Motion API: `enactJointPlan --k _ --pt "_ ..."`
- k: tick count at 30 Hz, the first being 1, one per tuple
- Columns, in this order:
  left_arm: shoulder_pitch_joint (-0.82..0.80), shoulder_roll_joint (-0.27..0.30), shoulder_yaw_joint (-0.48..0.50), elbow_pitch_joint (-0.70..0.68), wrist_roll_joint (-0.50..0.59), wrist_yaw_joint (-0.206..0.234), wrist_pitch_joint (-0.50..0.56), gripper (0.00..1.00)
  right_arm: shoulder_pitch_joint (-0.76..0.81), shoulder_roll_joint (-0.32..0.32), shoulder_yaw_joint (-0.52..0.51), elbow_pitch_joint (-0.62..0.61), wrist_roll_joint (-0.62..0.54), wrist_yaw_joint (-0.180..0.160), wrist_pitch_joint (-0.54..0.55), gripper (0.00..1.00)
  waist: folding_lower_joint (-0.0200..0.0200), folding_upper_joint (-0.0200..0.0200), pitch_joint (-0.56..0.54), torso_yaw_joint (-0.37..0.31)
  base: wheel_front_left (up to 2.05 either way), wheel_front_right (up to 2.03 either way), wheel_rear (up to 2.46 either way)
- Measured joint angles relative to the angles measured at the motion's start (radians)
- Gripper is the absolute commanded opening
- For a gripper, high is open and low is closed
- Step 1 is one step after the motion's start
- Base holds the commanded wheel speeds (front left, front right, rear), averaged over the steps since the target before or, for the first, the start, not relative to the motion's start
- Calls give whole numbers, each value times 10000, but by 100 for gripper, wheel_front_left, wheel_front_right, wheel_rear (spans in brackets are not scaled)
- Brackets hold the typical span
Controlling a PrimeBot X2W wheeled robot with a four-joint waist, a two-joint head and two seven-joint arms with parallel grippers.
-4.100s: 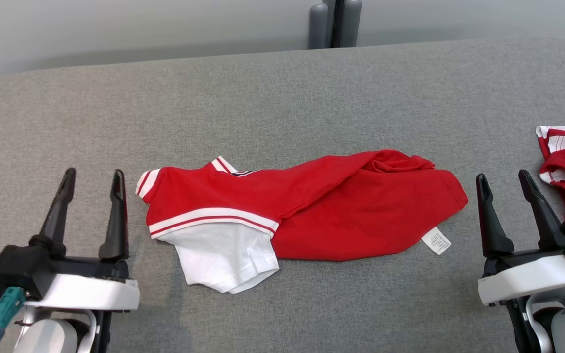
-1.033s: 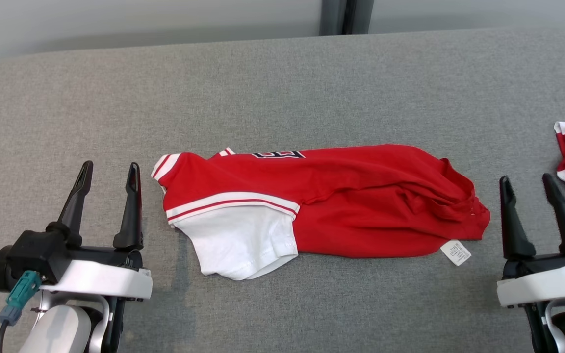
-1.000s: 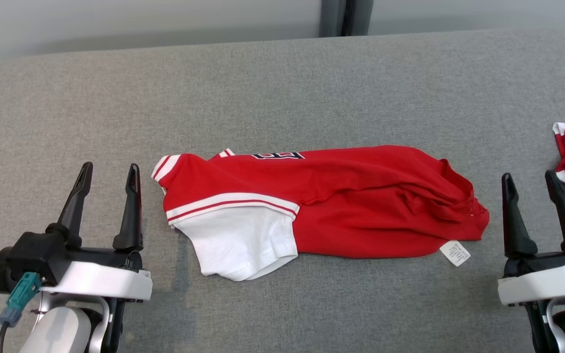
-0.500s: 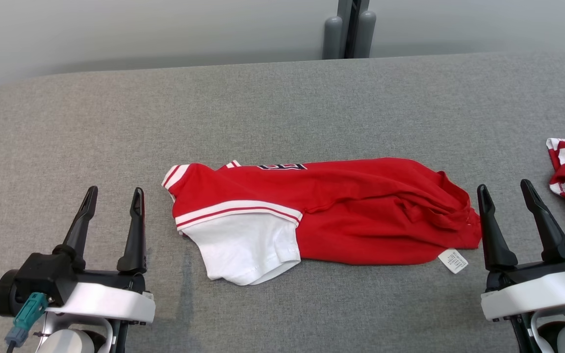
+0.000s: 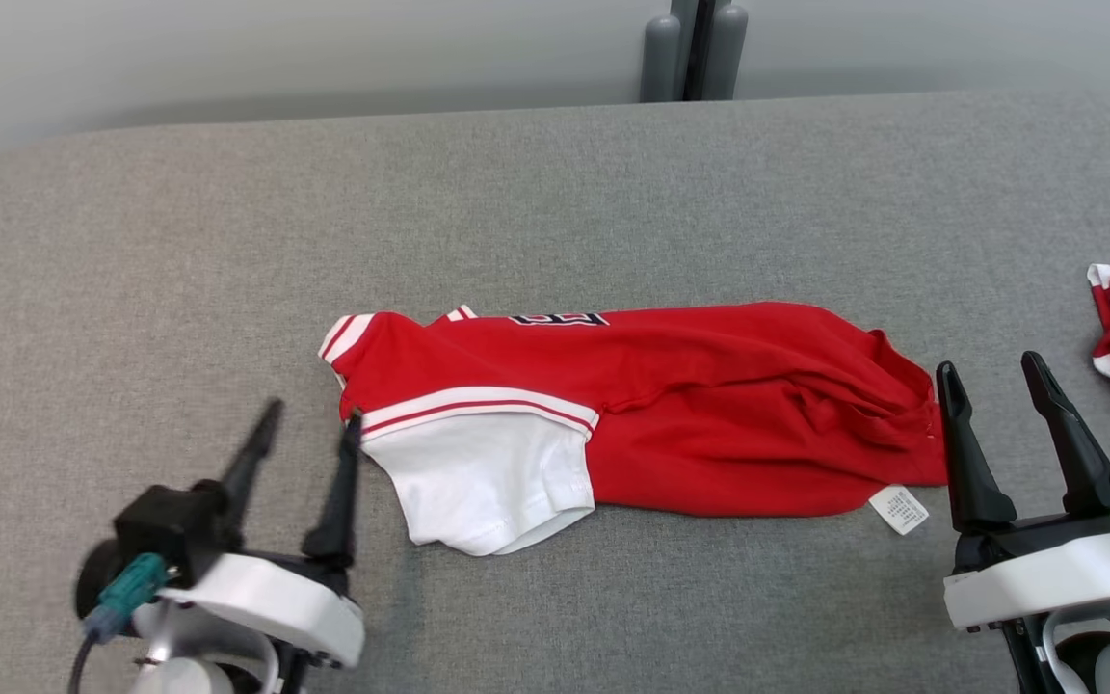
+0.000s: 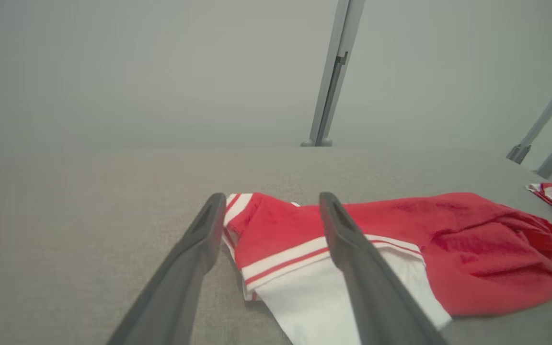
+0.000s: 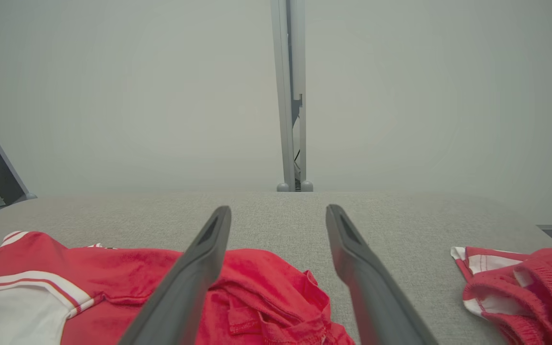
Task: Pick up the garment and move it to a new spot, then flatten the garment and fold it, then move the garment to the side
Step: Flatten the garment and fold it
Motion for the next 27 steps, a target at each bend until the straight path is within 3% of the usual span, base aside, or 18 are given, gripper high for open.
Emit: enactJointPlan --k 3,8,15,17,18,27 --pt "15 -159 -535 424 -589 -420 1074 100 -24 8 40 42 -10 0 2 100 0 1 210 -25 0 0 0" --pt "340 -405 -932 989 -1371 -623 2280 100 -66 19 100 155 -2 0 -40 100 0 0 471 -111 0 0 0" --pt "260 -433 -920 1384 -1885 -947 2625 100 -174 46 127 282 58 0 -104 100 0 0 824 -209 0 0 0" --pt "196 -462 -940 1400 -1987 -1093 2594 14 -217 50 117 322 81 0 -105 100 0 0 872 -253 0 0 0" --pt "196 -462 -940 1400 -1987 -1093 2594 0 -217 50 117 322 81 0 -105 100 0 0 872 -253 0 0 0" --pt "-15 -234 -897 1429 -1937 -1124 2685 0 -81 71 -56 1085 550 0 518 100 0 0 954 -291 0 0 0"
